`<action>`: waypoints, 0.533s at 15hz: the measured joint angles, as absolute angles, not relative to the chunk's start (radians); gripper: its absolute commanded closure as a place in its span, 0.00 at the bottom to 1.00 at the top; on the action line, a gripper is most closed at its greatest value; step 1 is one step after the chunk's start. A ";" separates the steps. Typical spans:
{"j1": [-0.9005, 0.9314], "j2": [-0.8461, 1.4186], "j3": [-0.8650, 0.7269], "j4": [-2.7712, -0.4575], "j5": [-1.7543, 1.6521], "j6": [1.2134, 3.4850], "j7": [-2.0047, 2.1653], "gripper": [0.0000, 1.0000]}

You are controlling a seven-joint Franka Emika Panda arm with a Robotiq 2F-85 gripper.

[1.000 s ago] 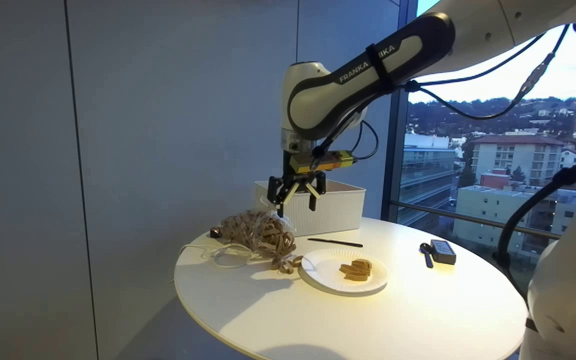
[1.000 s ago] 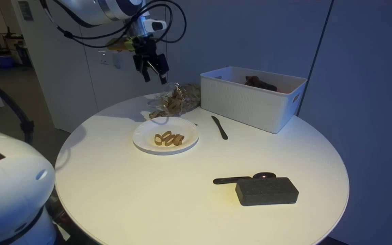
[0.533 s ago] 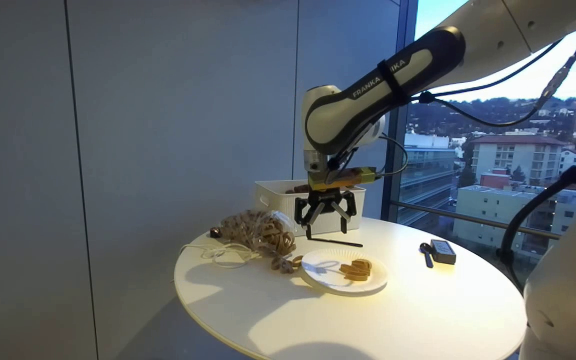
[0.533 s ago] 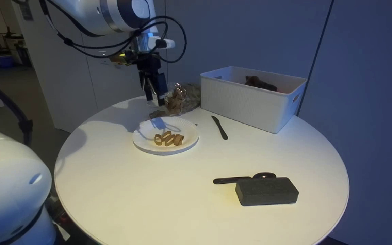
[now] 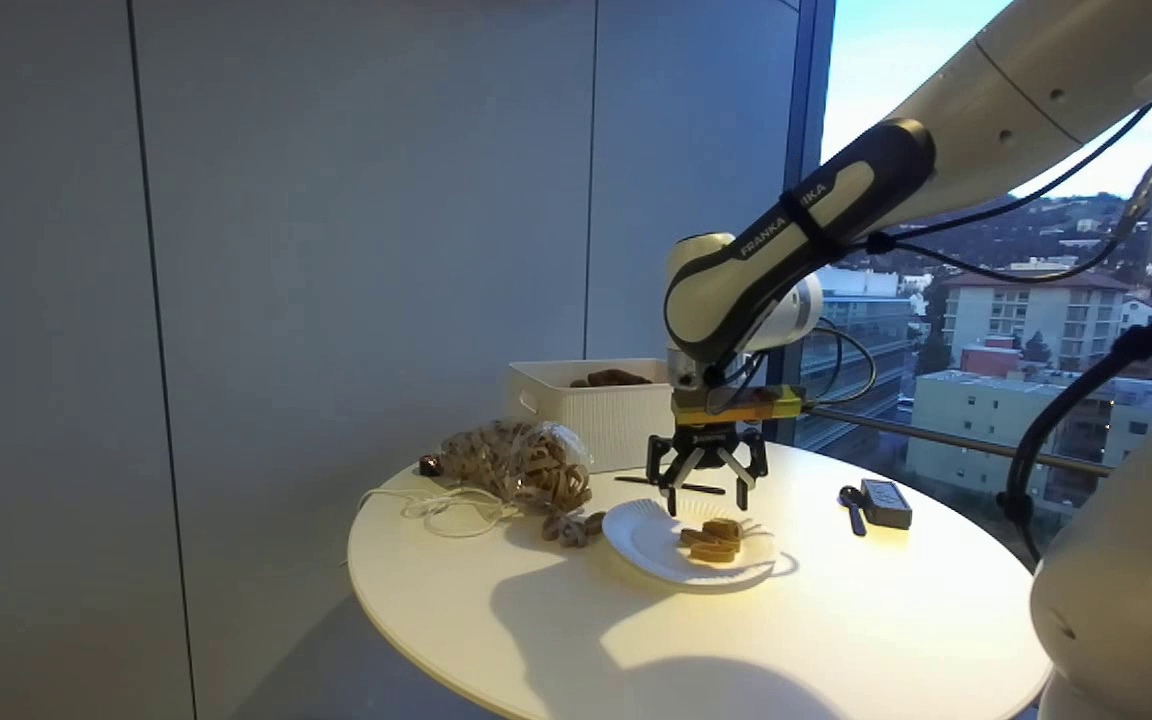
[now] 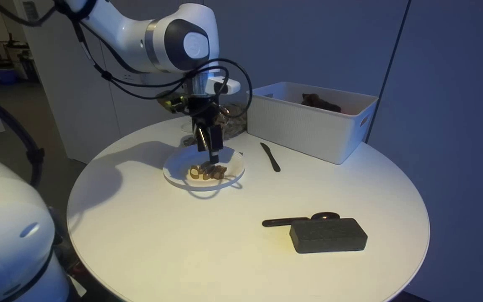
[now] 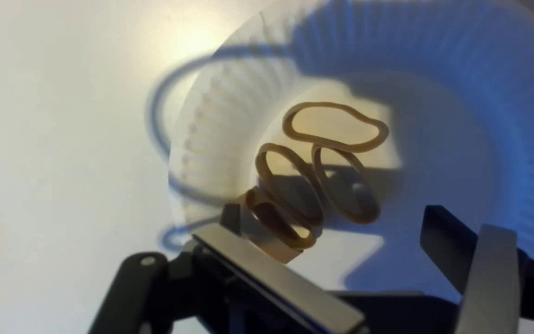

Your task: Put the rubber bands back into the plastic bag

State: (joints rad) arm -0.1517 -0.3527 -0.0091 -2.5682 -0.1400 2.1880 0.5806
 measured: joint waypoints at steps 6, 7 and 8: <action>-0.150 -0.365 -0.044 -2.607 -0.135 2.244 0.253 0.00; -0.149 -0.365 -0.052 -2.610 -0.135 2.244 0.202 0.00; -0.148 -0.365 -0.060 -2.614 -0.135 2.244 0.147 0.00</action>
State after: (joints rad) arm -0.1479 -0.3646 -0.0602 -2.6145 -0.1354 2.2443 0.1474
